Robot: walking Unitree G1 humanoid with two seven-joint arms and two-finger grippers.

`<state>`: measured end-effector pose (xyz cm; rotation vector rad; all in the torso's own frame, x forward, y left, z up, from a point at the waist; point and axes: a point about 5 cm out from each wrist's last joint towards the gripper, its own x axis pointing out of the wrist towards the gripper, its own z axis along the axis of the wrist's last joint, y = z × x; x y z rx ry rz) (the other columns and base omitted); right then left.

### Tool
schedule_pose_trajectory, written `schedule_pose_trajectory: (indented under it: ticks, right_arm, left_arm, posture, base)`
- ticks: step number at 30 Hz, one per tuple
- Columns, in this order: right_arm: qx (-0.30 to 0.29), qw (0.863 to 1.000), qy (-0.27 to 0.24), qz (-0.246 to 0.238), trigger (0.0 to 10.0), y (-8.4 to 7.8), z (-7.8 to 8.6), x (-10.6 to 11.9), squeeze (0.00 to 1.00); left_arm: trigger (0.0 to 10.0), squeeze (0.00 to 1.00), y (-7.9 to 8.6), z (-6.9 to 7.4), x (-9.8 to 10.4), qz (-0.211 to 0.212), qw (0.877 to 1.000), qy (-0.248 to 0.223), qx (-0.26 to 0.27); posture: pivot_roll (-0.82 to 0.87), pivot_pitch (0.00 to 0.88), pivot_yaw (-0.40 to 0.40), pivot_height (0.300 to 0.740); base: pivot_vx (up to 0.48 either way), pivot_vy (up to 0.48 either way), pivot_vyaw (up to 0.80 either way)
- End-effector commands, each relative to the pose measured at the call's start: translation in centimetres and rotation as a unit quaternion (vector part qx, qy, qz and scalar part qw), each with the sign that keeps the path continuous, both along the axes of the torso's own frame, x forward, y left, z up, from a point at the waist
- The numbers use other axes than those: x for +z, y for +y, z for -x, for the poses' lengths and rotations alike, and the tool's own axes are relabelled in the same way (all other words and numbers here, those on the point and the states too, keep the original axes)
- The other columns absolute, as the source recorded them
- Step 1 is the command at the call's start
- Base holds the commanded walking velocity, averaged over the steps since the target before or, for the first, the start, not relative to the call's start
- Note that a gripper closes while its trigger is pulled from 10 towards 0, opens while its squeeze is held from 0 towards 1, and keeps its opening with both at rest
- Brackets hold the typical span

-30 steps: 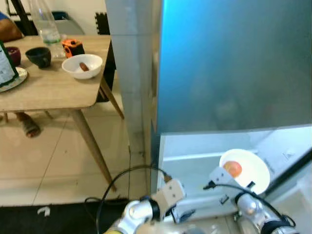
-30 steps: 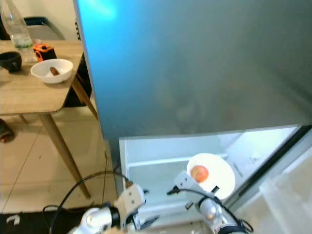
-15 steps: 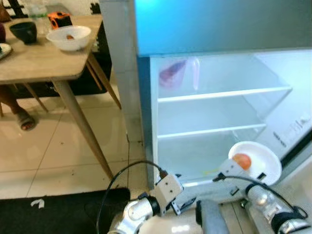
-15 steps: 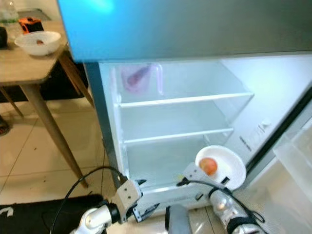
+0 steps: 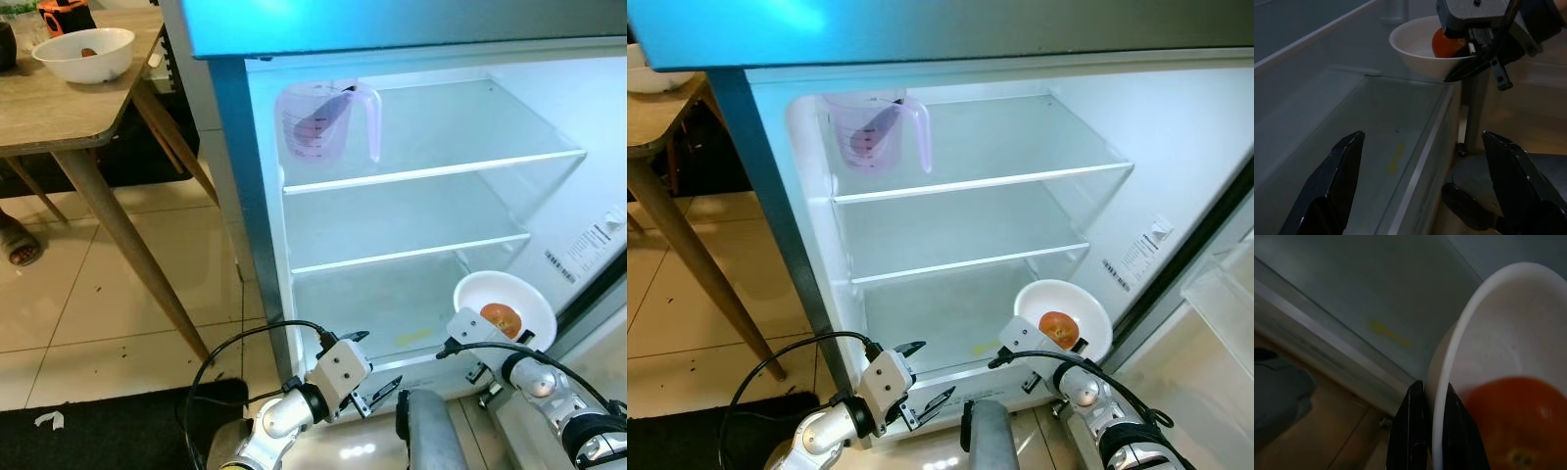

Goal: Restocking fridge

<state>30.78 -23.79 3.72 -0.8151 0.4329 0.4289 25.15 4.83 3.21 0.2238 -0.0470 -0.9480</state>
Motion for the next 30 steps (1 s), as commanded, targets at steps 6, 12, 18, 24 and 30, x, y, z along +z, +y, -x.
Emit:
schedule_pose_trajectory:
  ticks: [6,12,18,24,30]
  right_arm:
    - [0.064,0.998,-0.006,-0.020,10.0,0.2,-0.7,2.0,0.00]
    - [0.144,0.989,0.005,-0.029,10.0,0.3,-0.5,3.7,0.00]
    - [0.204,0.979,0.015,-0.018,10.0,-0.4,0.0,6.5,0.00]
    - [0.235,0.970,0.055,0.000,10.0,-1.6,1.2,8.8,0.00]
    - [0.259,0.958,0.126,0.014,10.0,-2.0,3.4,8.2,0.00]
  left_arm:
    - [10.0,0.00,-0.6,-0.1,0.9,0.032,0.999,-0.017,0.012]
    - [10.0,0.00,-0.8,-0.2,1.5,0.038,0.999,-0.031,0.009]
    - [10.0,0.00,-1.0,-0.4,2.1,0.045,0.998,-0.042,0.008]
    - [10.0,0.00,-1.4,-0.3,2.4,0.048,0.998,-0.048,0.004]
    - [10.0,0.00,-1.5,-0.3,2.4,0.048,0.998,-0.048,0.003]
  posture:
    - [-0.08,0.091,-0.013,0.473]
    - [-0.08,0.093,-0.016,0.463]
    - [-0.08,0.091,-0.019,0.463]
    - [-0.08,0.086,-0.023,0.463]
    - [-0.09,0.089,-0.021,0.463]
  base:
    - [0.000,0.000,0.00]
    - [0.000,0.000,0.00]
    - [0.000,0.000,0.00]
    - [0.000,0.000,0.00]
    - [0.000,0.000,0.00]
